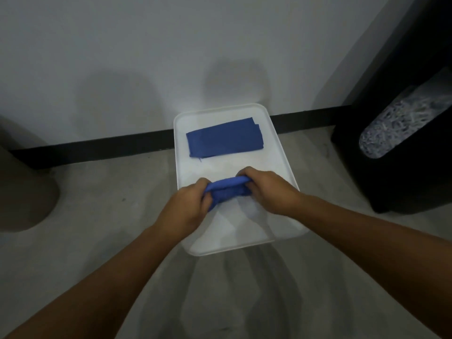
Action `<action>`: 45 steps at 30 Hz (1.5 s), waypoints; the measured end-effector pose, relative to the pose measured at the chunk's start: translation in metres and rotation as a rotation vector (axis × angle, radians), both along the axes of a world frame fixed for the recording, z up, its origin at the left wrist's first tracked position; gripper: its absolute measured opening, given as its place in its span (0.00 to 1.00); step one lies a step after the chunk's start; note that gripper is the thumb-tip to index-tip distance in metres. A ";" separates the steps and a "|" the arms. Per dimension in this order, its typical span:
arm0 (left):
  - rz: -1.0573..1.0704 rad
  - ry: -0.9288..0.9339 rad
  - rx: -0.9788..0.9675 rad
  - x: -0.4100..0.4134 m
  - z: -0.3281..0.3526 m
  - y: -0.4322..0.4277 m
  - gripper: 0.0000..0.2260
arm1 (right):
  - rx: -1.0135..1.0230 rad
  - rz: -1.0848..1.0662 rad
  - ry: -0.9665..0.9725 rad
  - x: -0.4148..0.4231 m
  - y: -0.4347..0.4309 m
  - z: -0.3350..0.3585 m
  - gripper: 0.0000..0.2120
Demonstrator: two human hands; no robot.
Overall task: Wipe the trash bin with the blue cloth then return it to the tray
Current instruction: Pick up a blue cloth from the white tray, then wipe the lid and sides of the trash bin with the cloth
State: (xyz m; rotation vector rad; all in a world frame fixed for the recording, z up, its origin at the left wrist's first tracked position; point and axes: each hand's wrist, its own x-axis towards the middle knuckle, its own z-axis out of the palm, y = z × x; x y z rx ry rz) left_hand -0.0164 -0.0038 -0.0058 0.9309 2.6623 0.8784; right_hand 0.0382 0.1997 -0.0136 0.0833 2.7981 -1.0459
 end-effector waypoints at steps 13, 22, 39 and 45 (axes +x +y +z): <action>0.255 -0.595 0.353 -0.035 0.106 0.000 0.07 | -0.712 -0.019 -0.374 -0.033 0.007 0.086 0.10; 0.435 -0.701 0.606 -0.070 0.143 -0.065 0.07 | -0.778 0.213 -0.542 -0.105 -0.040 0.140 0.13; 0.162 -0.818 0.341 -0.208 0.185 -0.323 0.04 | -0.950 0.144 -0.657 -0.199 -0.340 0.156 0.15; 0.113 -0.781 0.355 -0.261 0.208 -0.369 0.08 | -1.077 -0.047 -0.513 -0.221 -0.405 0.180 0.19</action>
